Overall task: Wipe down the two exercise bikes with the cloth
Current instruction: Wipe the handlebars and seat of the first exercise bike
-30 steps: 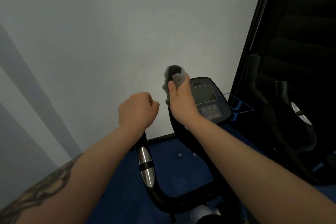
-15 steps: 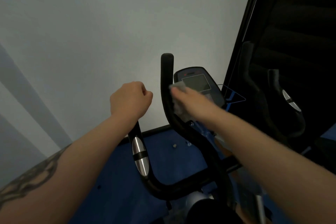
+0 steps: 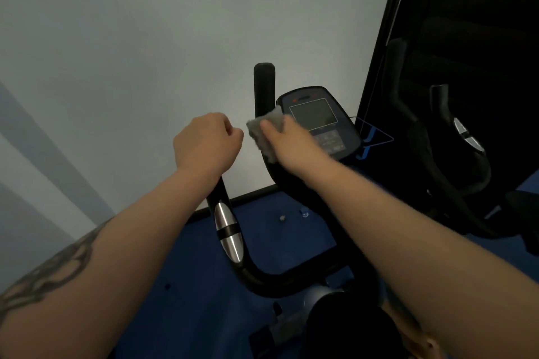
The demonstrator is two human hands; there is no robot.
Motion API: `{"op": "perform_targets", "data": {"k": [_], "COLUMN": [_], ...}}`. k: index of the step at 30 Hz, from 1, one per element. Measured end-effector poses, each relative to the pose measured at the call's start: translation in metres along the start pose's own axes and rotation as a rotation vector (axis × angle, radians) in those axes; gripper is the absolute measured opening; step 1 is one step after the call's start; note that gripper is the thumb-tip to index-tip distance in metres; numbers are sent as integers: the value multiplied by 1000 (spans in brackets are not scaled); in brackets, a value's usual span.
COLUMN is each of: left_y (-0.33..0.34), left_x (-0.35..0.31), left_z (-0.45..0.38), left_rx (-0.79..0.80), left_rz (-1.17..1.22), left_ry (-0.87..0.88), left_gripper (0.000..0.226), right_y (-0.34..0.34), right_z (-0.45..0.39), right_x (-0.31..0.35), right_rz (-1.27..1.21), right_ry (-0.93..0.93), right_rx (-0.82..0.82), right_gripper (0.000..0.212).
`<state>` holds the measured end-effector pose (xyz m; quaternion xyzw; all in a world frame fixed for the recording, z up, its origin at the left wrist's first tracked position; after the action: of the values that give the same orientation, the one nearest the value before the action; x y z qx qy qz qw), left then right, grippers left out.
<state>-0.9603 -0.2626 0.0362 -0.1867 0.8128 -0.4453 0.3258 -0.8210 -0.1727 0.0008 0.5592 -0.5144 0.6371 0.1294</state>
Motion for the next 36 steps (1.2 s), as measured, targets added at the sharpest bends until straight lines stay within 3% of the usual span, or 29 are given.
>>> {"op": "perform_targets", "data": {"k": [4, 9, 12, 14, 16, 18, 21, 23, 27, 31, 36], "left_y": [0, -1, -1, -2, -3, -3, -3, -3, -5, -17, -44], "left_x": [-1, -2, -4, -5, -4, -4, -4, -4, -5, -10, -19], "left_z": [2, 1, 1, 2, 3, 4, 4, 5, 5, 11, 31], "left_rx": [-18, -31, -38, -39, -33, -33, -35, -48, -50, -116, -252], "left_rz": [5, -1, -11, -19, -13, -5, 2, 11, 11, 68, 321], "left_ry": [27, 33, 37, 43, 42, 42, 40, 40, 37, 90, 217], "left_gripper": [22, 22, 22, 23, 23, 23, 23, 23, 24, 22, 16], "right_y": [17, -9, -12, 2, 11, 2, -20, -35, -38, -2, -43], "right_z": [22, 38, 17, 10, 21, 38, 48, 50, 40, 68, 89], "right_x": [0, -5, 3, 9, 10, 6, -21, -32, -19, -16, -36], "right_rz": [106, 456, 246, 79, 128, 154, 189, 241, 49, 217, 338], "right_ry": [-63, -165, -82, -40, -82, -155, -152, -130, -142, -261, -358], "right_rx": [11, 237, 215, 114, -24, -84, 103, 239, 84, 74, 317], "right_gripper": [38, 32, 30, 43, 47, 36, 21, 24, 23, 35, 33]}}
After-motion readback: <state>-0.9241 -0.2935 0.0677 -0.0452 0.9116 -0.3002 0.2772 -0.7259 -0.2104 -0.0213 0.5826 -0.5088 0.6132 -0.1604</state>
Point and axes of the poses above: each hand's wrist, its own z-axis away from the middle knuckle, its own y-axis out of the palm, x = y × z, the point moved 10 cm from there along -z, towards the middle knuckle, and after that the axes turned 5 degrees about -y, right-handed, at the moved point
